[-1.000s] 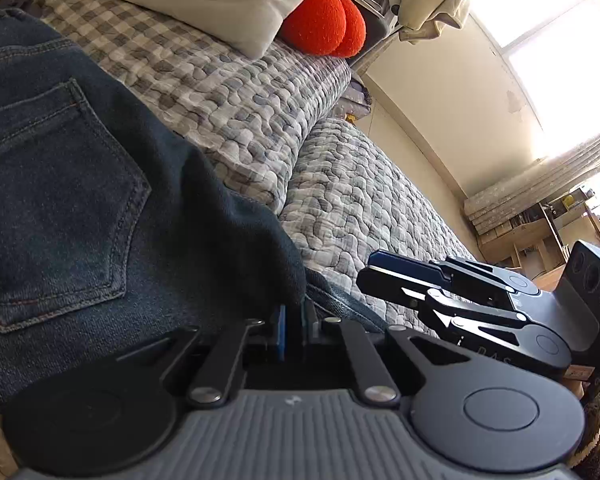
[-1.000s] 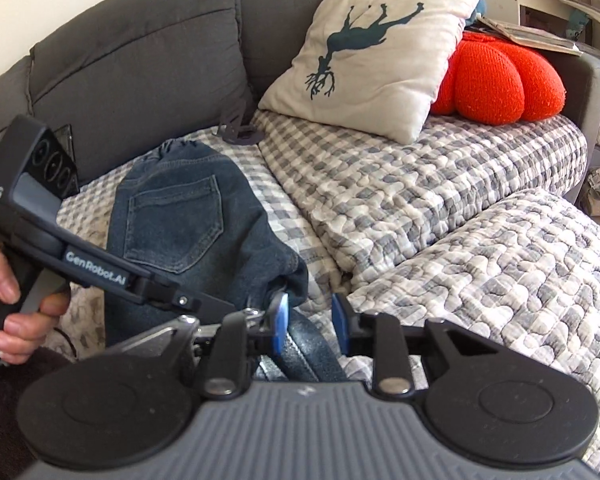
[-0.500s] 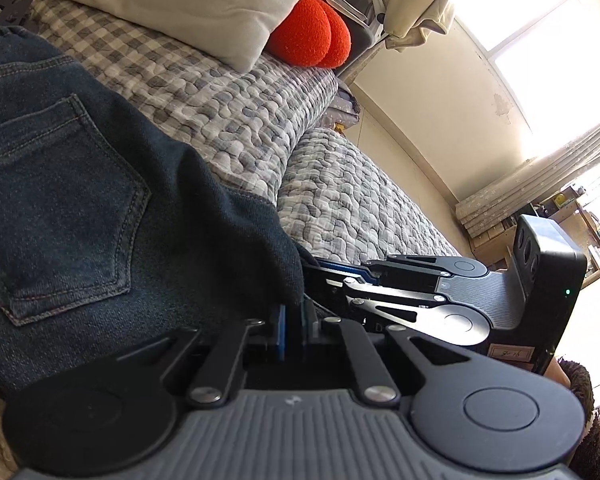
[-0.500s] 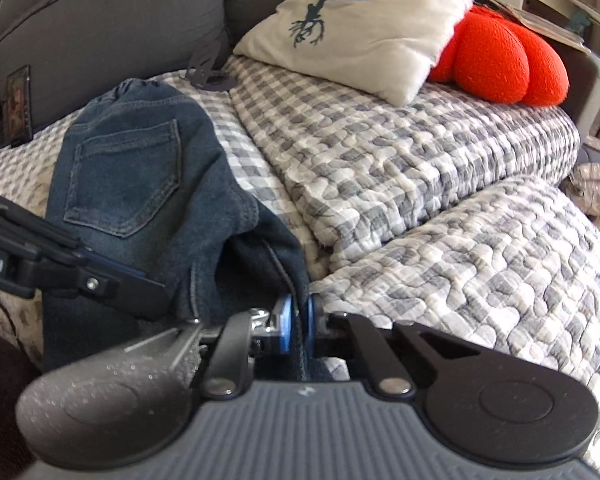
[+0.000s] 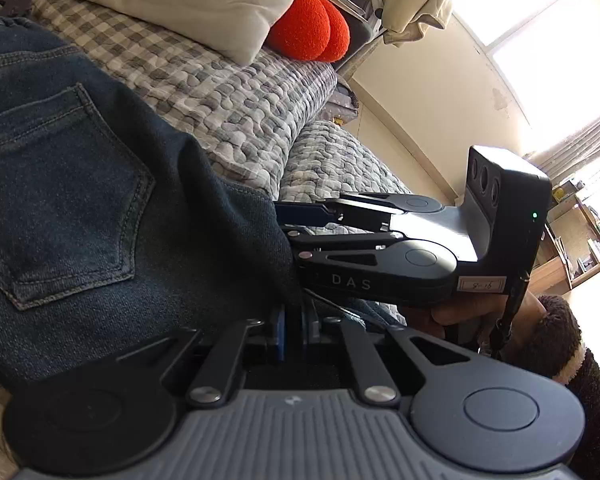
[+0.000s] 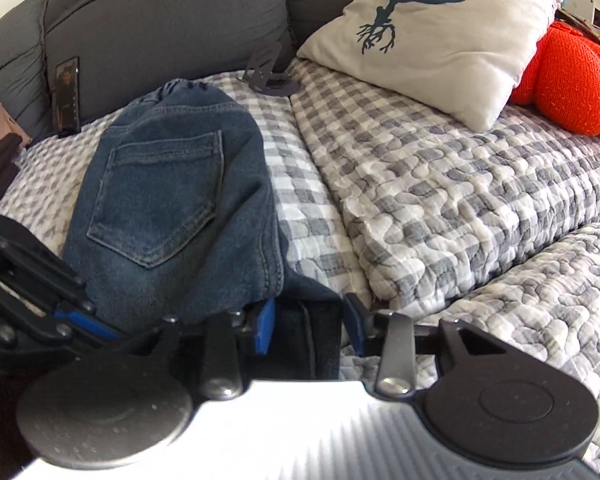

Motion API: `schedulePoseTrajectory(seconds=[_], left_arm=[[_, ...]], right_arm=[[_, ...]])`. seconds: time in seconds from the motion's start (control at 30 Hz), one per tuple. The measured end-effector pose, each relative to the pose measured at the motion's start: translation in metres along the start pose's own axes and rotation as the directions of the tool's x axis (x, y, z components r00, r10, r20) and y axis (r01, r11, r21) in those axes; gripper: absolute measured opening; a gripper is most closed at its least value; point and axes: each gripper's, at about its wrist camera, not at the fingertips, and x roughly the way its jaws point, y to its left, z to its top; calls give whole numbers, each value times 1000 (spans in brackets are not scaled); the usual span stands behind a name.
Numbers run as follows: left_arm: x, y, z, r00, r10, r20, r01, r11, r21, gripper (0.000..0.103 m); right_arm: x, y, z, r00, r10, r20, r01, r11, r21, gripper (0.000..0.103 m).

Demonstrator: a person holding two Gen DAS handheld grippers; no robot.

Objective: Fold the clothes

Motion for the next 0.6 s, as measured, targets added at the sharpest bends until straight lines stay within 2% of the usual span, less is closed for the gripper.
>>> schedulePoseTrajectory(seconds=[0.07,0.17,0.23,0.3,0.37,0.5,0.53,0.6], left_arm=[[-9,1,1,1000,-3,22,2,1000,21,9],[-20,10,1,997,61,56,-64,996,54,12],[-17,24,1,991,131,36,-132,990,42,13],[-13,40,-3,987,158,15,-158,987,16,11],[-17,60,-4,995,94,11,-93,993,-69,11],[-26,67,-7,995,100,11,-99,994,-51,10],[-28,68,-8,995,102,9,-101,994,-51,10],[-36,70,-9,995,103,14,-103,993,-50,11]], right_arm=[[2,-5,2,1000,8,19,-8,1000,28,25],[-7,-32,2,995,42,87,-62,971,231,12],[-4,-55,-2,991,104,90,-131,908,398,12],[5,-73,-8,984,156,82,-176,832,527,12],[17,-90,-15,975,209,73,-207,742,638,11],[26,-104,-22,957,278,86,-249,630,736,6],[26,-106,-21,953,290,85,-254,615,747,6],[25,-105,-16,953,295,67,-246,629,738,9]])
